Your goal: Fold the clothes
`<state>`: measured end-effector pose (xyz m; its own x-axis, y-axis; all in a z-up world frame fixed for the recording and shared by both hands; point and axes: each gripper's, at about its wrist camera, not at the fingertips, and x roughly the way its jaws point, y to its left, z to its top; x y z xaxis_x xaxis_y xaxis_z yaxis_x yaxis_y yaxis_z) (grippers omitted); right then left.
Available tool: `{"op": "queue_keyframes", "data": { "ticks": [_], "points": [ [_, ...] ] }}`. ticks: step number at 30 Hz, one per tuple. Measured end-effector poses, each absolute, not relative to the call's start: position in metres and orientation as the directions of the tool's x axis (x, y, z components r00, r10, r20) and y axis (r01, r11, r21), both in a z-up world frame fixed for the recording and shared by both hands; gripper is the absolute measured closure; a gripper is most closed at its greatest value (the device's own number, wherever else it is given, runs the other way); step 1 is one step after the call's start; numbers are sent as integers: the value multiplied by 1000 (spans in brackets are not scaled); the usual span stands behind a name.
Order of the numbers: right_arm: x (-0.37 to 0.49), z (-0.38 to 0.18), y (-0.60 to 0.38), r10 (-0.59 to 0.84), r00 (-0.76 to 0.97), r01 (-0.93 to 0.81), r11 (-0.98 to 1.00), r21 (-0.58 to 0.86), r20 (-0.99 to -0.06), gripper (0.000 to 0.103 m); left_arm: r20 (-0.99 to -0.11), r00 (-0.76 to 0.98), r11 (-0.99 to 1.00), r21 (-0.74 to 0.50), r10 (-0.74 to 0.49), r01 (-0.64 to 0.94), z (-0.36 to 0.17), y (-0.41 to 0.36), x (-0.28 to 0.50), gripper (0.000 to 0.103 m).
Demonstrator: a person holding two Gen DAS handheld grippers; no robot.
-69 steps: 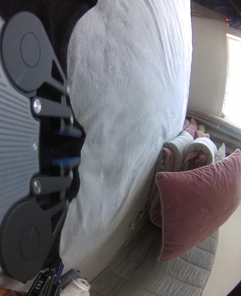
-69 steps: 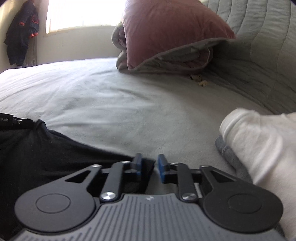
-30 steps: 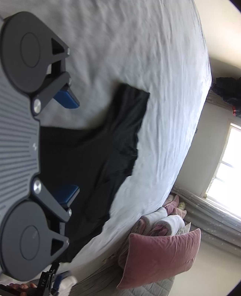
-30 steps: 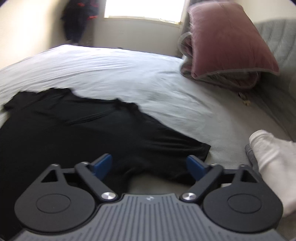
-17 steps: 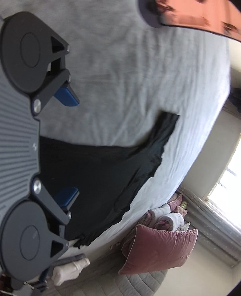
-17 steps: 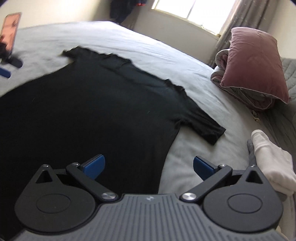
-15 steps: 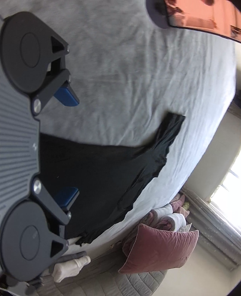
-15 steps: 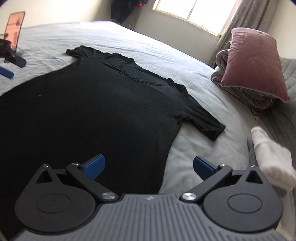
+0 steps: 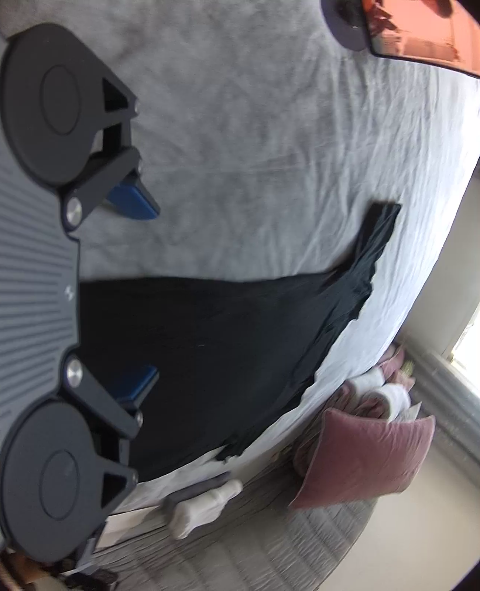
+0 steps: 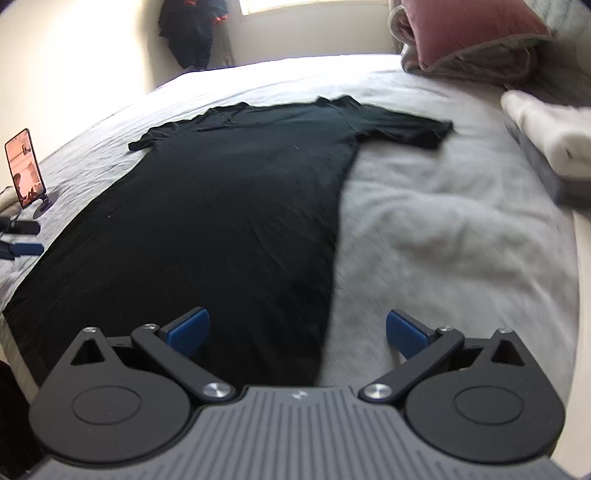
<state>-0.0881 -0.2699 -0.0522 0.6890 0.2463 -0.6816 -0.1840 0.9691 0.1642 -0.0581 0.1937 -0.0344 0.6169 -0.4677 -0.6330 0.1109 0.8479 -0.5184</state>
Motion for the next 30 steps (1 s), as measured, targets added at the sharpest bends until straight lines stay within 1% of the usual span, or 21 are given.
{"op": "queue_keyframes", "data": {
  "ticks": [1, 4, 6, 8, 10, 11, 13, 15, 18, 24, 25, 26, 27, 30],
  "points": [
    [-93, -52, -274, 248, 684, -186, 969, 165, -686, 0, -632, 605, 843, -522, -483, 129, -36, 196, -61, 23],
    [-101, -51, -287, 300, 646, -217, 954, 207, -702, 1, -626, 520, 797, -567, -581, 209, -40, 207, -67, 23],
    [-106, -50, -298, 346, 615, -241, 938, 248, -709, 5, -612, 457, 750, -622, -645, 226, -45, 219, -66, 23],
    [-110, -48, -310, 414, 575, -264, 910, 319, -705, 7, -584, 406, 697, -680, -703, 227, -49, 230, -67, 24],
    [-112, -49, -320, 490, 528, -275, 871, 406, -693, 9, -566, 365, 661, -713, -739, 233, -53, 236, -69, 30],
    [-113, -50, -325, 519, 509, -271, 854, 444, -687, 14, -561, 347, 649, -723, -752, 237, -54, 238, -71, 32],
    [-117, -52, -331, 564, 486, -258, 822, 508, -667, 18, -555, 321, 633, -734, -767, 245, -57, 238, -75, 37],
    [-120, -53, -335, 599, 469, -247, 795, 554, -649, 22, -552, 301, 623, -740, -778, 252, -59, 236, -78, 39],
    [-126, -55, -337, 648, 435, -250, 754, 607, -625, 23, -550, 283, 615, -744, -786, 263, -60, 233, -85, 42],
    [-131, -53, -330, 680, 389, -289, 731, 619, -622, 25, -562, 262, 619, -736, -784, 273, -59, 225, -85, 43],
    [-130, -53, -329, 683, 382, -290, 728, 621, -622, 26, -566, 261, 622, -732, -782, 278, -58, 222, -85, 46],
    [-129, -53, -328, 687, 376, -292, 725, 624, -622, 29, -570, 259, 626, -727, -780, 284, -57, 220, -85, 48],
    [-129, -52, -327, 690, 370, -294, 722, 626, -622, 31, -574, 253, 627, -723, -779, 290, -58, 217, -85, 53],
    [-127, -52, -325, 699, 356, -298, 714, 634, -620, 32, -579, 241, 627, -719, -779, 300, -59, 214, -84, 62]
  ]
}}
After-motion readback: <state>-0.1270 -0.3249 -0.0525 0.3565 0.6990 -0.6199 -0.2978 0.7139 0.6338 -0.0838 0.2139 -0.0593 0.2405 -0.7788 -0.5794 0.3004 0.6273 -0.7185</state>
